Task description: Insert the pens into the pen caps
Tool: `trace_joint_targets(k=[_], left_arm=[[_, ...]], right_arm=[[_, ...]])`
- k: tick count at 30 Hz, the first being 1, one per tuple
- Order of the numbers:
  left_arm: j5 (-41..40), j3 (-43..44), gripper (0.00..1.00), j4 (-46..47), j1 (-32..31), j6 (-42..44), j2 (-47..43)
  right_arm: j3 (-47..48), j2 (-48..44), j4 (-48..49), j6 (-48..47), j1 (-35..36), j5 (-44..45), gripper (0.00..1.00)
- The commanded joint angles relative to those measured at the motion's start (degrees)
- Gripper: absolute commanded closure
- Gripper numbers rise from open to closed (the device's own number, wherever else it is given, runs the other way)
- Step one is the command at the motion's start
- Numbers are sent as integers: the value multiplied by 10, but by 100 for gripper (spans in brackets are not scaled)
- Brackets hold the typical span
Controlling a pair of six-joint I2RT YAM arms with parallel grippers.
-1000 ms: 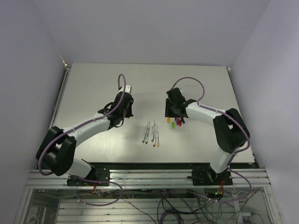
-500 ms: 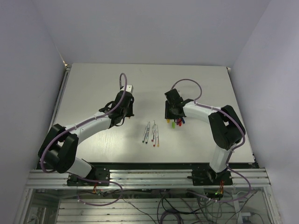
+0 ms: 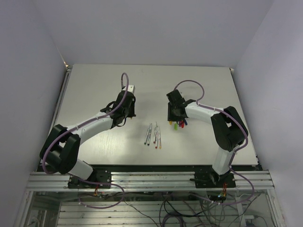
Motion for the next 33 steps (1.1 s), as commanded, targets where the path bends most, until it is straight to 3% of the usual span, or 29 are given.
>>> trace_joint_targets(k=[1, 5, 9, 14, 20, 33], left_arm=[[16, 17, 93, 18, 7, 6, 7], [20, 16, 93, 21, 8, 5, 12], [28, 20, 93, 22, 9, 12, 18], [55, 30, 93, 14, 9, 49, 23], [80, 27, 93, 41, 10, 61, 12], [192, 17, 93, 150, 10, 54, -15]], right_arm=[[-4, 5, -41, 2, 2, 6, 70], [-4, 18, -43, 2, 2, 4, 79], [2, 32, -49, 1, 2, 0, 100], [0, 20, -41, -3, 2, 0, 100], [8, -23, 37, -26, -6, -11, 100], [14, -109, 282, -23, -83, -121, 100]])
